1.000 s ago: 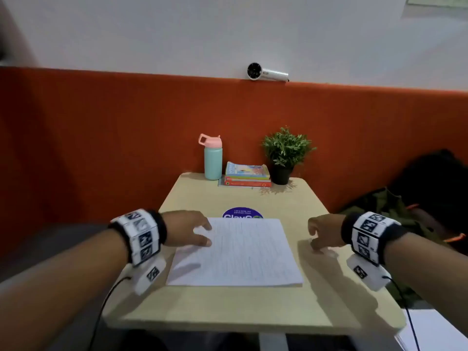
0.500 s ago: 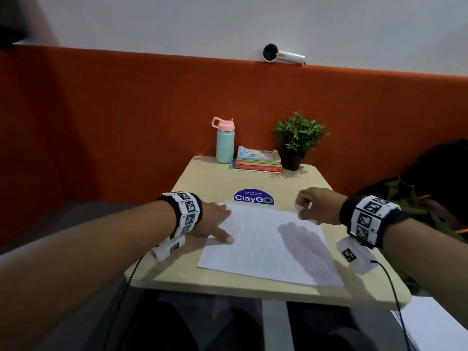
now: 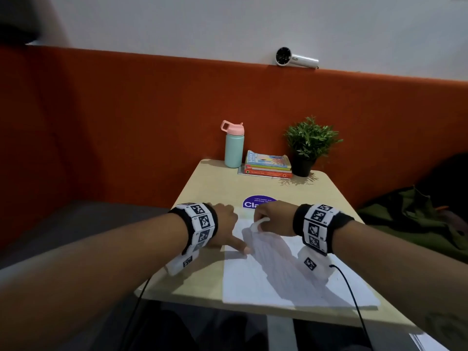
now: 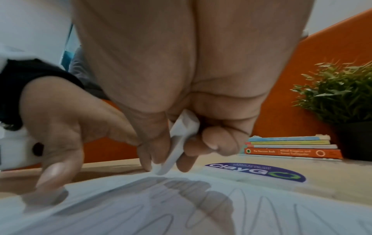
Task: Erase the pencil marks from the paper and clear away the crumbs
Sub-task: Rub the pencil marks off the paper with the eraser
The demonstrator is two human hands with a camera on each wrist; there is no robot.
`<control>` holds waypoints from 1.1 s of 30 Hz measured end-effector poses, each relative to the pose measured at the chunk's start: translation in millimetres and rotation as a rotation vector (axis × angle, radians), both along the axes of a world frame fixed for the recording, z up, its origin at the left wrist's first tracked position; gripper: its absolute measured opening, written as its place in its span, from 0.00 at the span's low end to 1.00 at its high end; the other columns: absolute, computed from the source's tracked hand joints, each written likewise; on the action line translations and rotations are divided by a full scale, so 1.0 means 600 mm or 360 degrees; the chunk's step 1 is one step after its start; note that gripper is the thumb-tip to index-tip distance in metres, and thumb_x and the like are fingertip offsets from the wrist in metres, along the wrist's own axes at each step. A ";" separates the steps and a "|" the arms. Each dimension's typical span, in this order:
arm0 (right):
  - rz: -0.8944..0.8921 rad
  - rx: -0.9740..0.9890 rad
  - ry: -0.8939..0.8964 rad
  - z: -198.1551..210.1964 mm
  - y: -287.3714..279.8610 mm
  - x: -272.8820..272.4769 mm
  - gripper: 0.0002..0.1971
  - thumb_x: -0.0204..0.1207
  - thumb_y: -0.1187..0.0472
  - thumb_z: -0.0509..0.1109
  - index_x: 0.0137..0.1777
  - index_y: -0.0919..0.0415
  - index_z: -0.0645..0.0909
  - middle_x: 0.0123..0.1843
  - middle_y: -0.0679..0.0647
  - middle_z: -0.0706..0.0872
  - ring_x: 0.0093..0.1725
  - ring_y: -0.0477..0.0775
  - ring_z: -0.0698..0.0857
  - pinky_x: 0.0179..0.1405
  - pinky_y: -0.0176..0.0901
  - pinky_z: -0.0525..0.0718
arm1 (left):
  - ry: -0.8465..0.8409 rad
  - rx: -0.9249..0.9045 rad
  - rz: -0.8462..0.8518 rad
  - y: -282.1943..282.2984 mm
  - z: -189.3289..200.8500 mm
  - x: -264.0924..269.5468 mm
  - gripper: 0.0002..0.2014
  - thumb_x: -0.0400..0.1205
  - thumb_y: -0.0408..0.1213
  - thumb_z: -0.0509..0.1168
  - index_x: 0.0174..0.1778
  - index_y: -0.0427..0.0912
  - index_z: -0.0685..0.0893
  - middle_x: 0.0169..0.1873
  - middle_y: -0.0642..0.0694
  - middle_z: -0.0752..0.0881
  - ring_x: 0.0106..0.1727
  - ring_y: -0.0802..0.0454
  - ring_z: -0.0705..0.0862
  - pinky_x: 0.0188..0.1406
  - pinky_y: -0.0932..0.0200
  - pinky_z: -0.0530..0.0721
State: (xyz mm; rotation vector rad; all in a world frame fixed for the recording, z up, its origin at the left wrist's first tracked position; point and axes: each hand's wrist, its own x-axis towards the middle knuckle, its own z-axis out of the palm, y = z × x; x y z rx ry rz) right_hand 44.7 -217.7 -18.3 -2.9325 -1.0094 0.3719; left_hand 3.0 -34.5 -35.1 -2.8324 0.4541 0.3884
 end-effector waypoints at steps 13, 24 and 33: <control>-0.0048 -0.0127 -0.0078 -0.015 -0.003 -0.003 0.06 0.82 0.50 0.60 0.50 0.50 0.74 0.50 0.49 0.82 0.49 0.53 0.80 0.51 0.46 0.80 | -0.0100 0.0137 0.0148 -0.022 0.015 -0.042 0.37 0.79 0.77 0.54 0.35 0.42 0.79 0.32 0.47 0.82 0.33 0.49 0.79 0.31 0.57 0.75; -0.0048 -0.0185 0.0009 -0.009 0.003 -0.038 0.10 0.86 0.48 0.57 0.55 0.52 0.74 0.51 0.50 0.82 0.49 0.52 0.78 0.47 0.44 0.72 | 0.0241 -0.0097 -0.0119 0.043 -0.019 0.018 0.50 0.76 0.78 0.58 0.89 0.62 0.47 0.90 0.46 0.43 0.90 0.42 0.47 0.86 0.35 0.55; -0.0075 -0.0213 -0.0015 -0.006 0.016 -0.031 0.16 0.86 0.49 0.56 0.63 0.56 0.79 0.62 0.53 0.84 0.52 0.51 0.76 0.52 0.43 0.72 | 0.0288 -0.0054 -0.0181 0.053 0.002 0.028 0.47 0.78 0.71 0.65 0.89 0.64 0.50 0.90 0.53 0.45 0.90 0.47 0.49 0.84 0.34 0.56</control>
